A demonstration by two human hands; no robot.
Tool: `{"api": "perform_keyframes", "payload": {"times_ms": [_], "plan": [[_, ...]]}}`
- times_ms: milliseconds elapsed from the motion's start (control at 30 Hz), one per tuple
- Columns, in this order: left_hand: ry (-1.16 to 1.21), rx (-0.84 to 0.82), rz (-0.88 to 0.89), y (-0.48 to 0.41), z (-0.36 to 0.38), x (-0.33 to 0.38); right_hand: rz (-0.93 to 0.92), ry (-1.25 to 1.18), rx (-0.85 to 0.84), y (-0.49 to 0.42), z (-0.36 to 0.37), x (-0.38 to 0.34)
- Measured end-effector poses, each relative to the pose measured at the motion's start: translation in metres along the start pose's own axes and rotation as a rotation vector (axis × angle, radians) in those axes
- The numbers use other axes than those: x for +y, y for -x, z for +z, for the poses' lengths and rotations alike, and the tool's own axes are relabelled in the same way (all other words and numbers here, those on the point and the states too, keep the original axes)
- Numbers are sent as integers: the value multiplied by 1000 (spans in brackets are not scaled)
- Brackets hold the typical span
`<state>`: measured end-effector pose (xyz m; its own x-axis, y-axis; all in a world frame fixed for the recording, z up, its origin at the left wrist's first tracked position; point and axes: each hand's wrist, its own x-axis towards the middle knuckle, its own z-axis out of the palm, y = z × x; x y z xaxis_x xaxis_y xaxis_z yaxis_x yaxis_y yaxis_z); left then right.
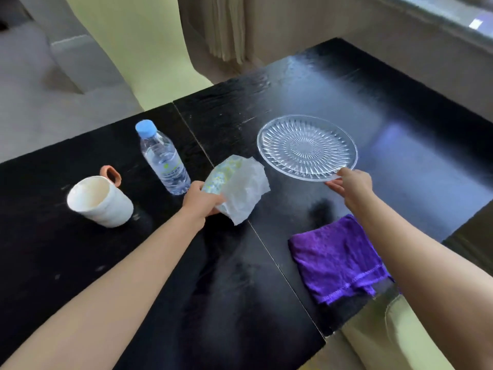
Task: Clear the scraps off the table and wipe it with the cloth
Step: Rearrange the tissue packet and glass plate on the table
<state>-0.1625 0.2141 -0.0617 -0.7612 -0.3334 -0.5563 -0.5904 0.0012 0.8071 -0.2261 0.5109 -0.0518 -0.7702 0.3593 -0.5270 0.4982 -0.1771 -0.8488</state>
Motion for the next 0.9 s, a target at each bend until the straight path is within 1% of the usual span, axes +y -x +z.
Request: {"api": "perform_keyframes", "payload": {"times_ms": [100,233,333,400,567,633,767,833,900], "plan": [[89,42,-40,37,-40,-36,-20,-32,-112,38,7,15],[228,103,-116,89,-100,-91,-18,22,-207,92,20,48],[356,210,-125,120,-135,-121,-22,62,-243,129,35,75],[391,291,-126,135,-151,-138,-21,87,-275,153,46,95],[395,471,-121,155,-167,-165,13,96,-294,196,66,137],[374,532,-147,157,-167,-169,6,106,-282,206,72,147],[287,496,-183,152,-164,-174,47,111,-243,210,76,153],[184,507,-164,147,-164,-171,73,128,-218,204,77,153],[73,480,-158,143,-166,-169,104,184,-177,199,80,153]]}}
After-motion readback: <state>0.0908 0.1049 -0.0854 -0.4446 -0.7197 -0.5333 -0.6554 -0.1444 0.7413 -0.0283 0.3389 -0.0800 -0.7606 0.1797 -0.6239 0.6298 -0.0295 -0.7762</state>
